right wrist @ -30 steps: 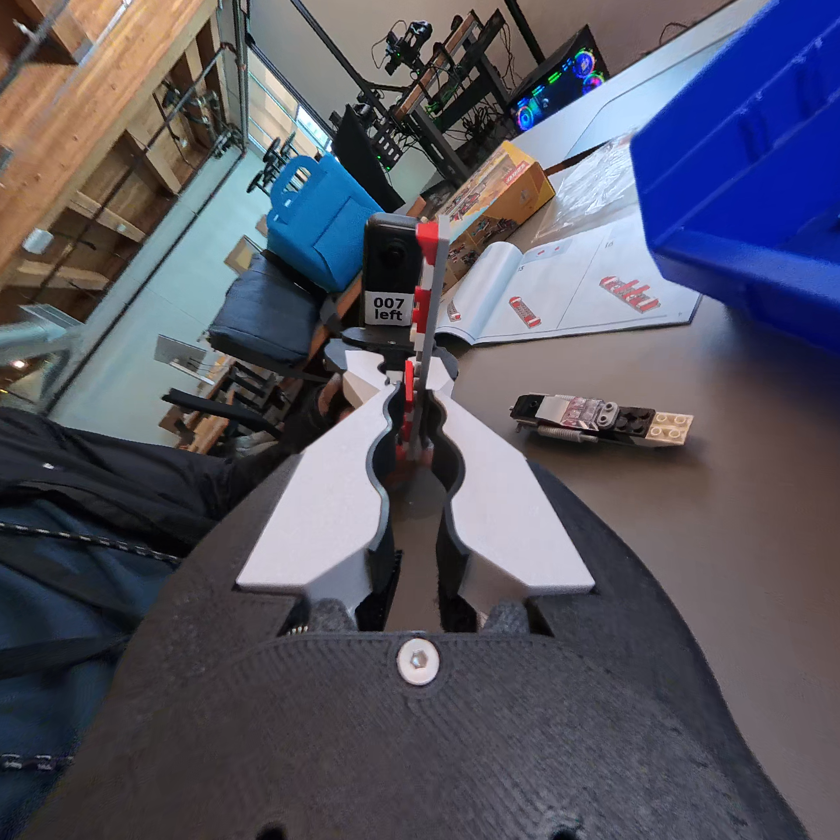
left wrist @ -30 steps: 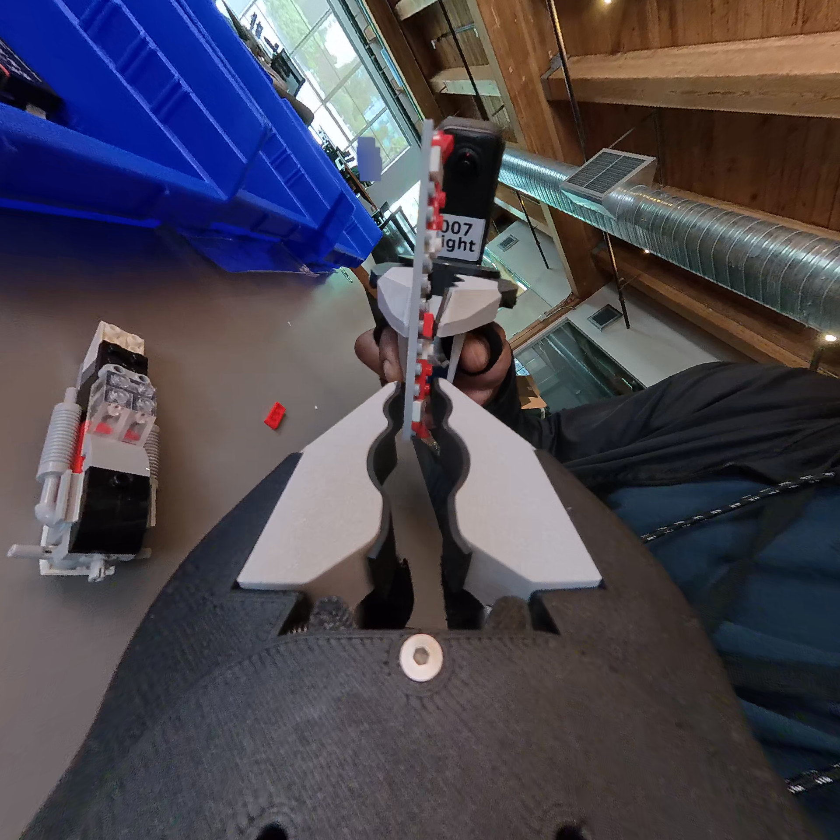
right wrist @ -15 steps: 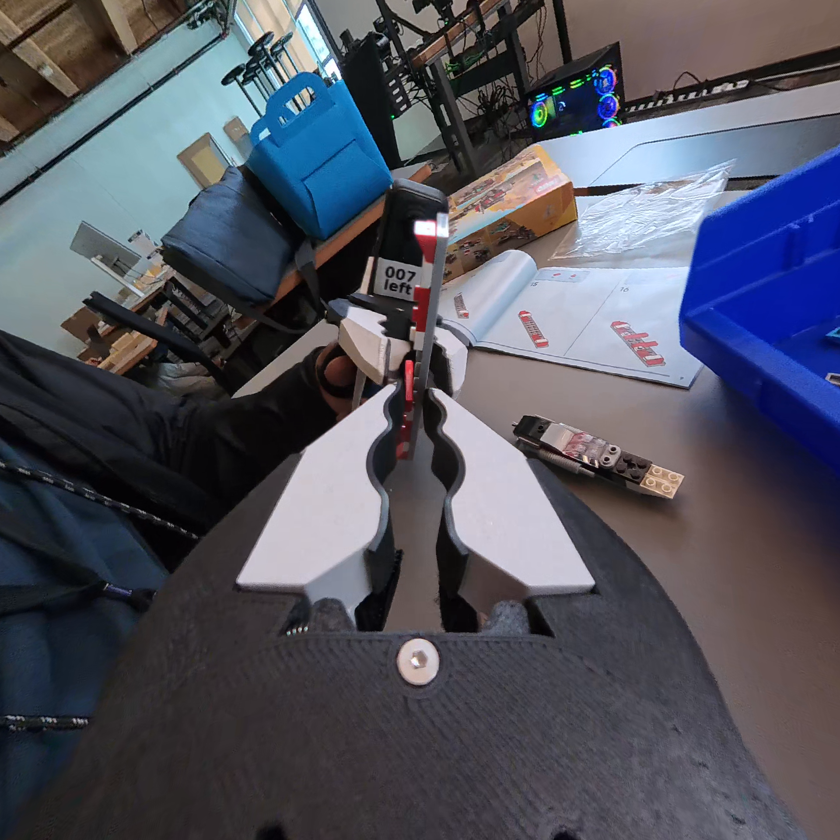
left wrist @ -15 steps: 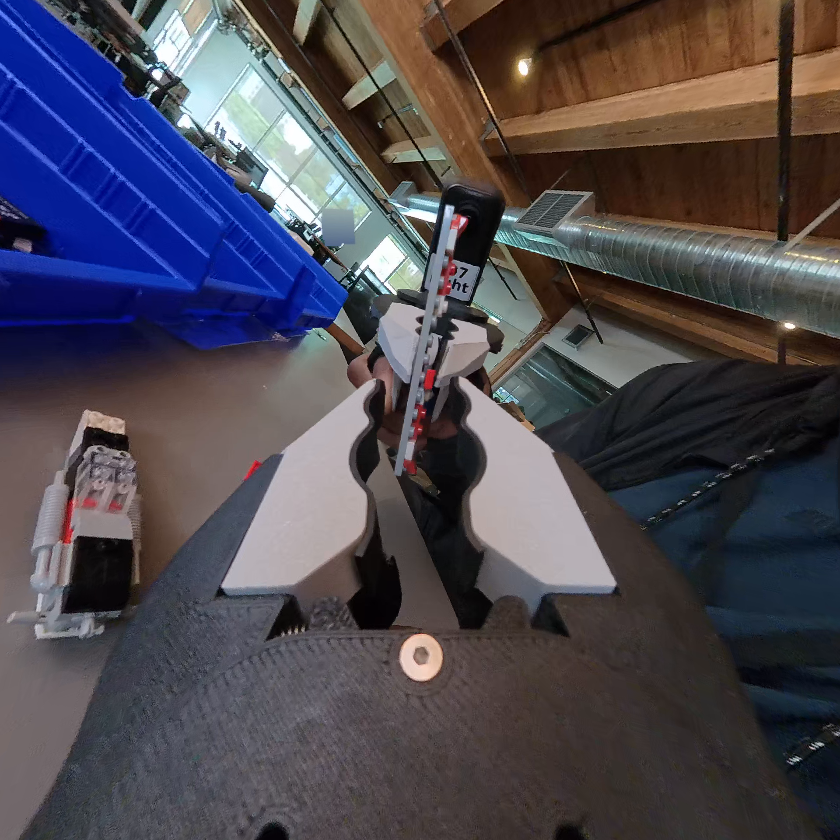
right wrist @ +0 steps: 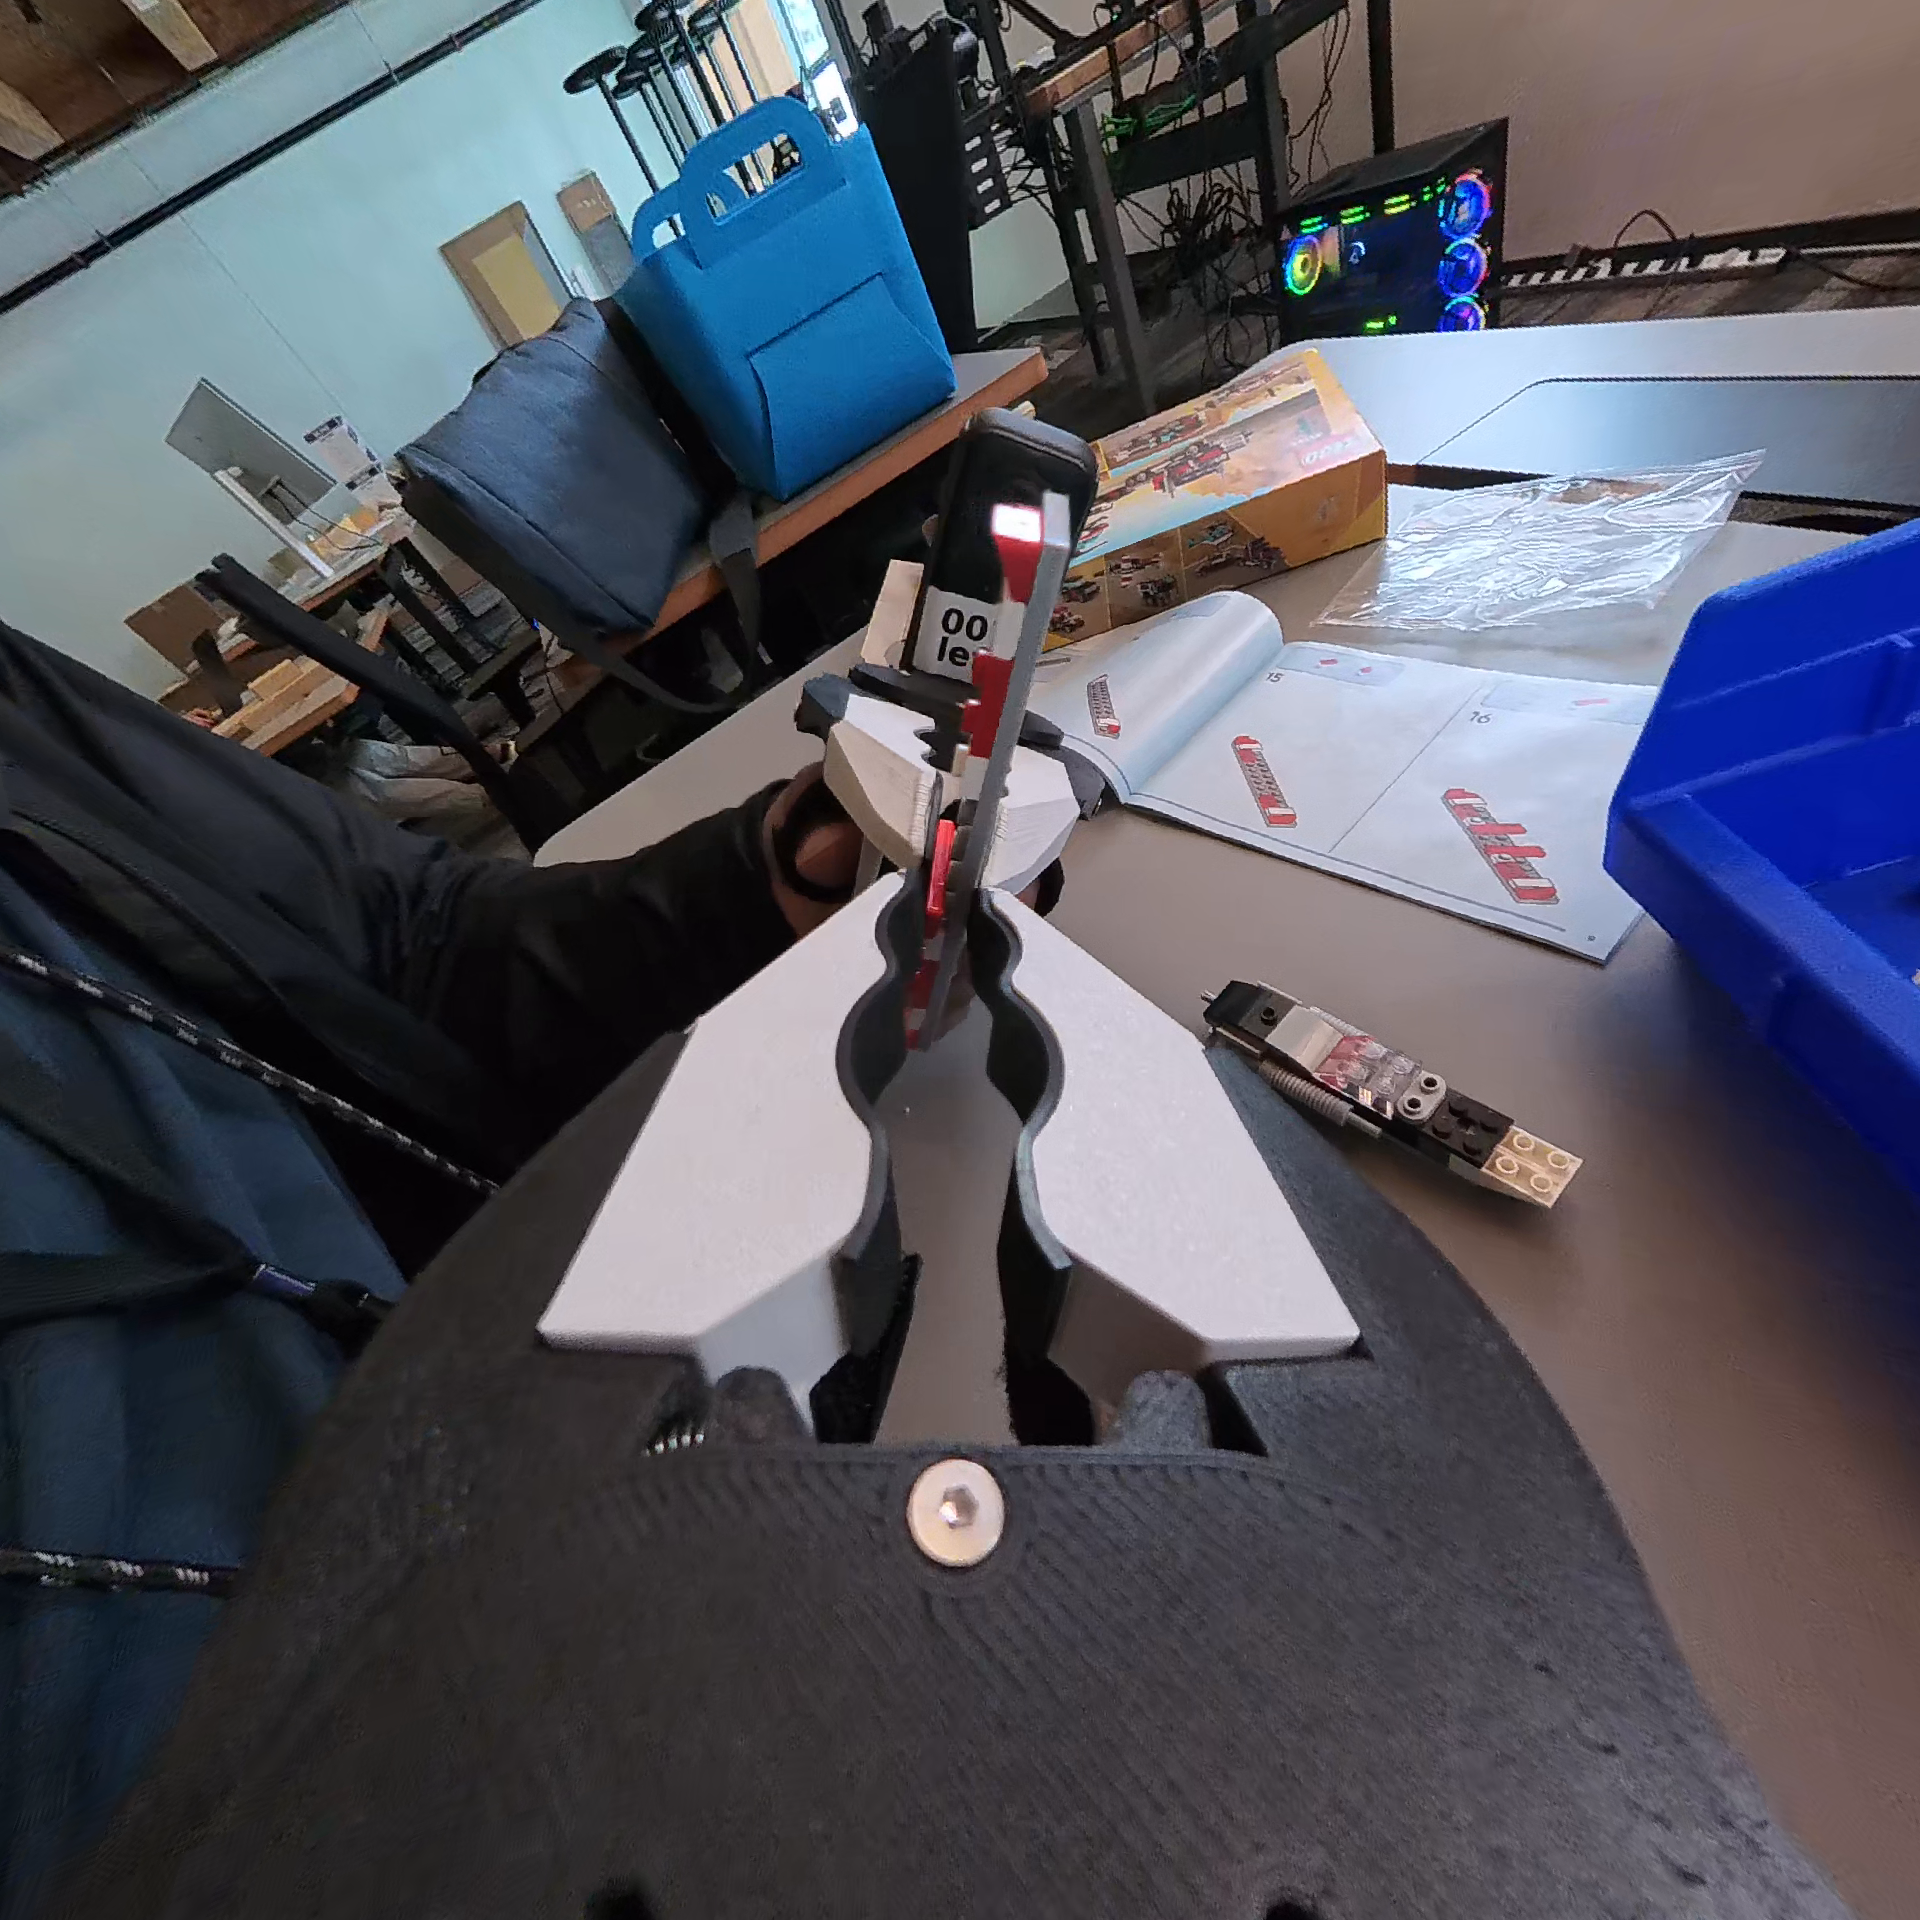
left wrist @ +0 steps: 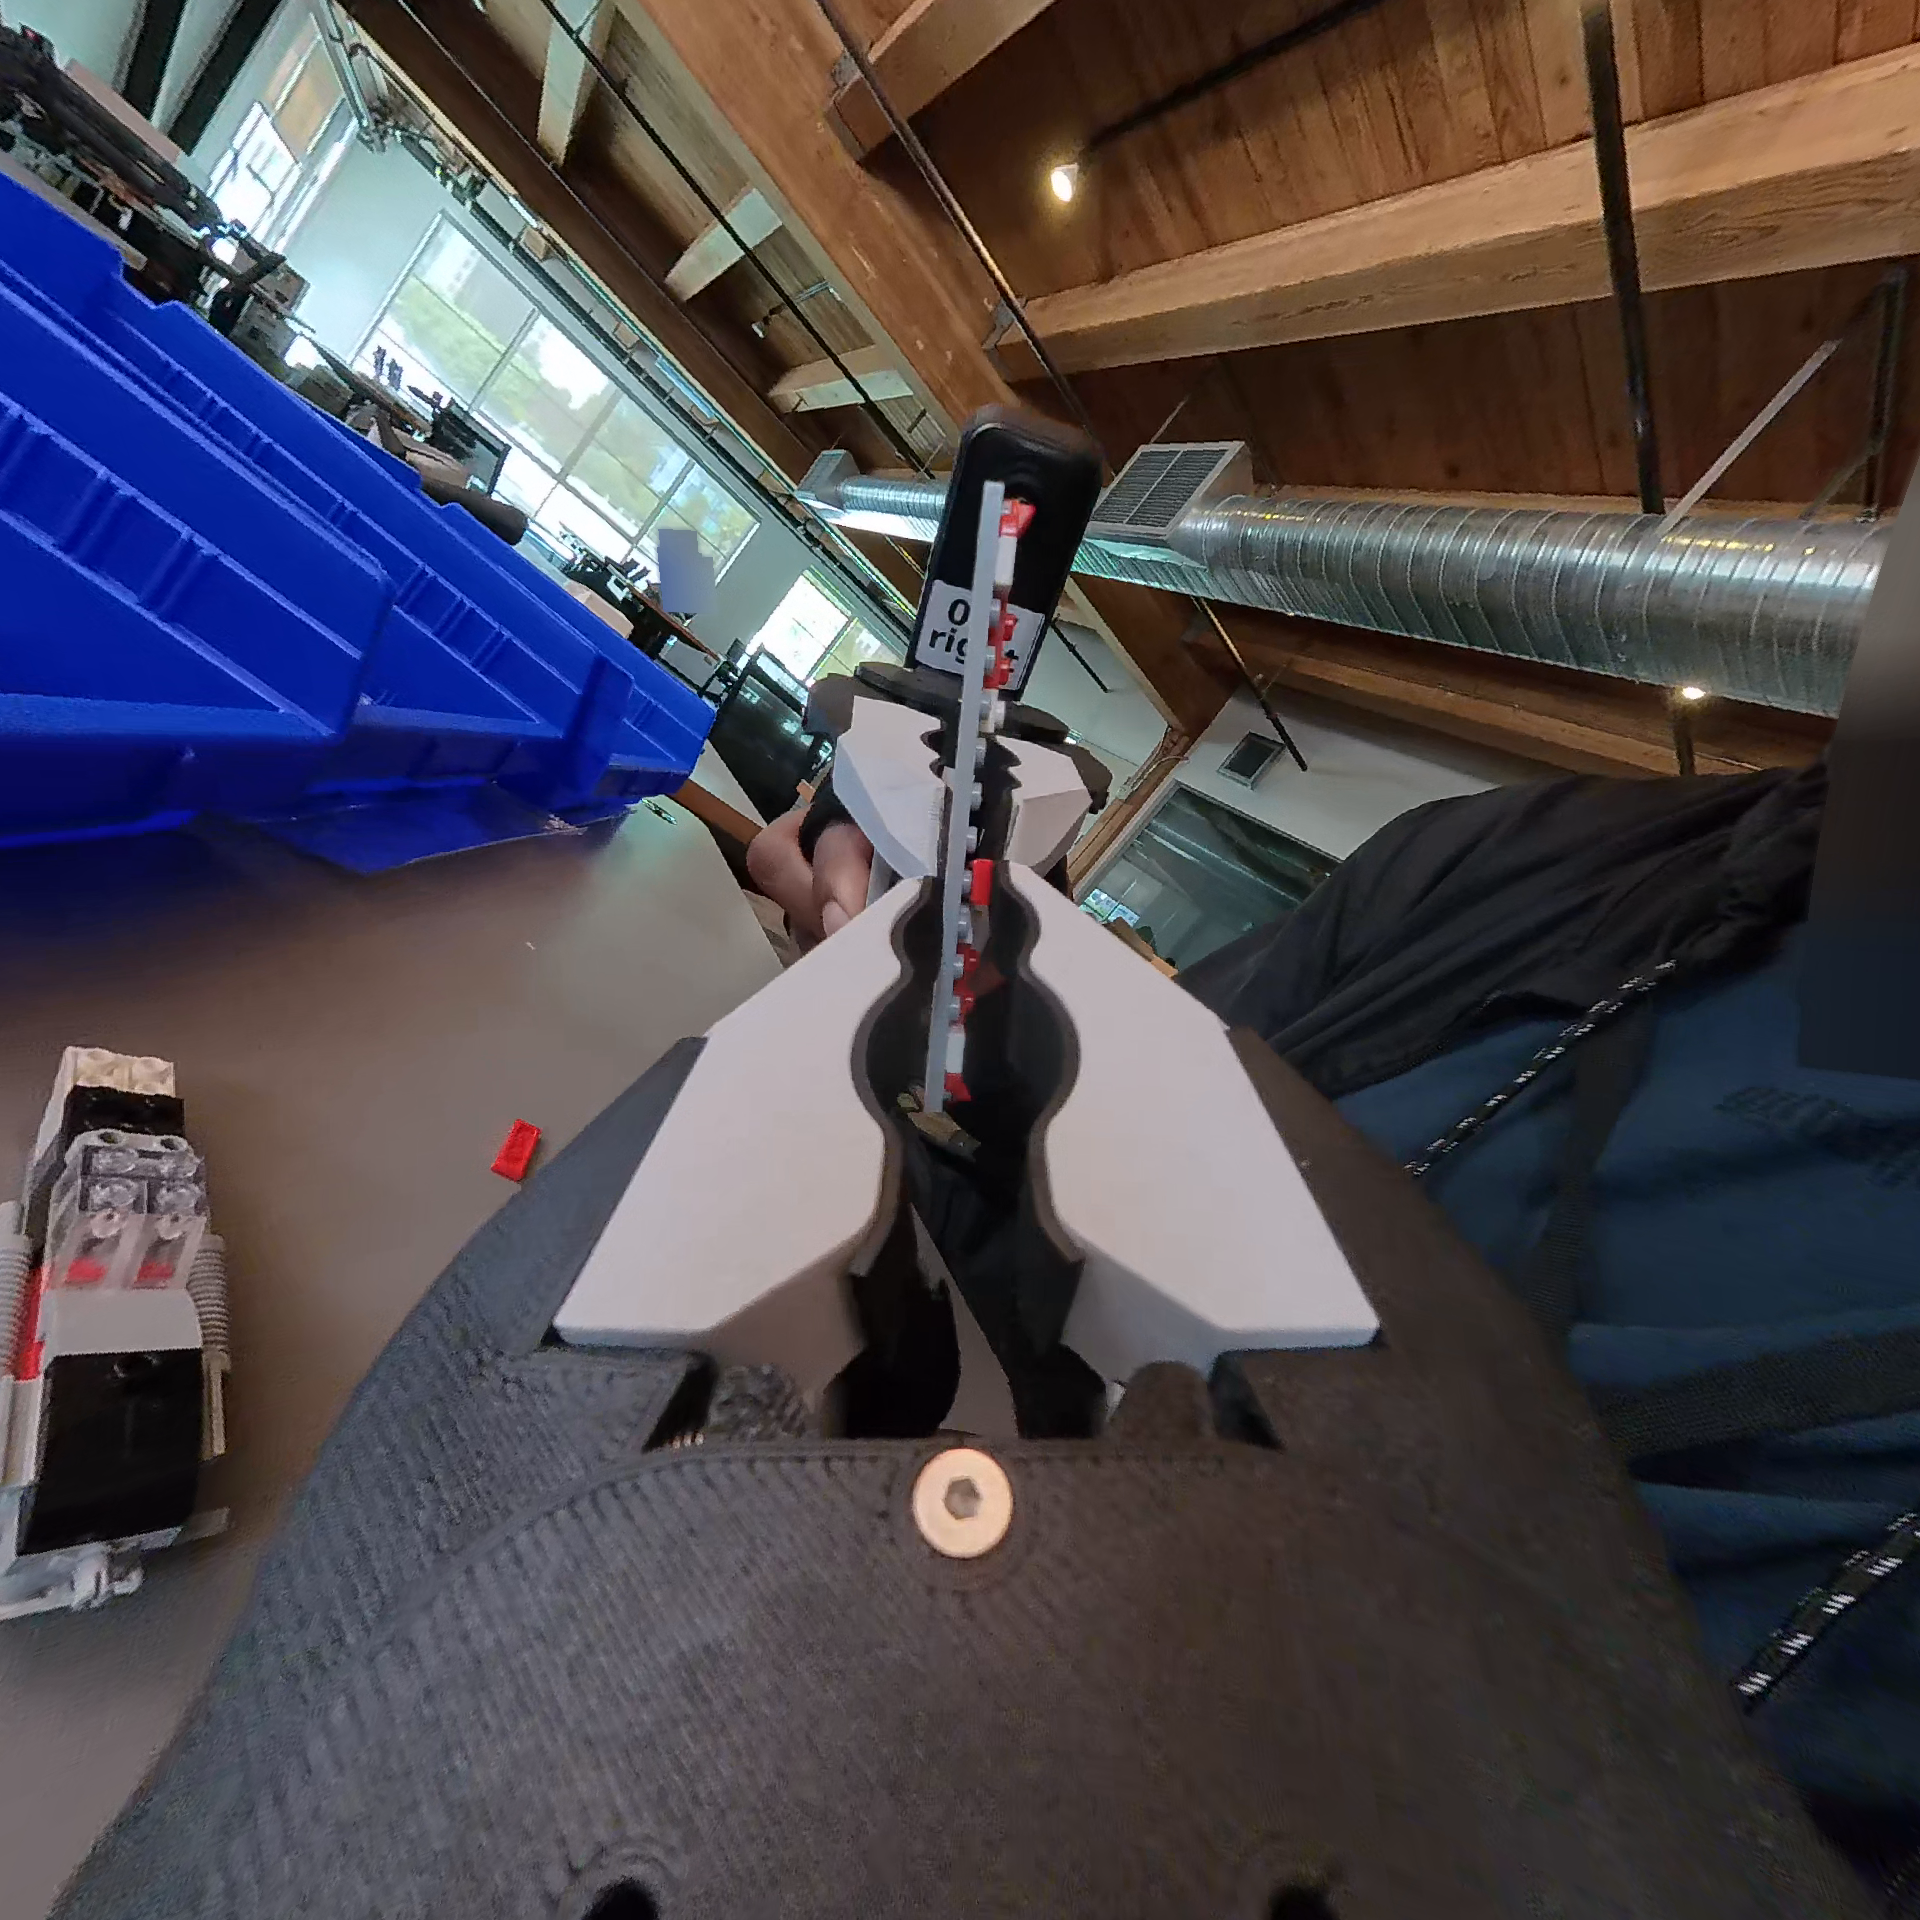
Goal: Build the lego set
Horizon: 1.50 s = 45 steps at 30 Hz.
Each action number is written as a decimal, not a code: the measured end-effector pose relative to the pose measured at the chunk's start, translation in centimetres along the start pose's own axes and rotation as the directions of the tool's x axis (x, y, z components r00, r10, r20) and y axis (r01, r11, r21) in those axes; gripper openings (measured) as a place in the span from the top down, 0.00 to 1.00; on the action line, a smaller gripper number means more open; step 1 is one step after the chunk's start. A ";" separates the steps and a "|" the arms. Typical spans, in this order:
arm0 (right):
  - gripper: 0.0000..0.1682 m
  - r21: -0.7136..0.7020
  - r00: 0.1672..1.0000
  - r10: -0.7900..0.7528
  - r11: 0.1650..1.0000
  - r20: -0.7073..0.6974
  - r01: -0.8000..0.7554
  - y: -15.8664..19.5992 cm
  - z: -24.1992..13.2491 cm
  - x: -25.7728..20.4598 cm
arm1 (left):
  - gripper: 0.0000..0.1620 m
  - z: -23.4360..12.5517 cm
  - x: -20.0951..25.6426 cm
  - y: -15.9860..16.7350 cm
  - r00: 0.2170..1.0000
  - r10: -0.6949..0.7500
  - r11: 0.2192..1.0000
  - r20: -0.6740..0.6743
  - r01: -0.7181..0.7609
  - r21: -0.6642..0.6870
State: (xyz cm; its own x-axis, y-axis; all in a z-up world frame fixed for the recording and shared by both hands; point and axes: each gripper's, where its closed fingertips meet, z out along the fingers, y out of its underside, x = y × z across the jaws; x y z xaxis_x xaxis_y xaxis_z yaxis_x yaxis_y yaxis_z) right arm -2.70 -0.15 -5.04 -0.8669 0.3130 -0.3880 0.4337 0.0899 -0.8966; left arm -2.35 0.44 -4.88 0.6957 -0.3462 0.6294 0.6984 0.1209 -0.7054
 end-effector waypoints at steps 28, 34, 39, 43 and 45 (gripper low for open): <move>0.95 0.028 0.990 -0.140 0.990 0.025 0.139 -0.8 -0.1 -1.7 | 0.94 0.1 1.7 -0.2 0.996 0.055 0.998 -0.071 -0.055 0.000; 0.95 -0.013 0.972 -0.234 0.972 0.022 0.234 -0.4 -0.1 -2.3 | 0.94 0.1 2.2 0.3 0.986 0.156 0.987 -0.067 -0.159 -0.037; 0.95 -0.038 0.952 -0.305 0.951 0.020 0.305 -0.3 -0.1 -3.0 | 0.94 0.1 2.9 0.6 0.972 0.217 0.973 -0.091 -0.222 -0.053; 0.95 -0.052 0.924 -0.383 0.922 0.010 0.383 -0.3 0.0 -3.7 | 0.94 0.0 3.6 0.8 0.956 0.271 0.958 -0.110 -0.279 -0.065; 0.95 -0.060 0.913 -0.407 0.911 0.010 0.407 -0.3 0.0 -3.9 | 0.94 0.0 3.8 0.9 0.951 0.289 0.951 -0.114 -0.298 -0.077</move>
State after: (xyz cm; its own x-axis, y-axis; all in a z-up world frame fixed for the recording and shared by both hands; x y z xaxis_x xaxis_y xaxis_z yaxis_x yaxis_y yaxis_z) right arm 0.58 -1.41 -3.27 -0.9708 0.2396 0.0085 0.0572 0.2663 -0.9622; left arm 0.93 -0.75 -3.18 0.8438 -0.4002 0.3575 0.4441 0.1467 -0.8839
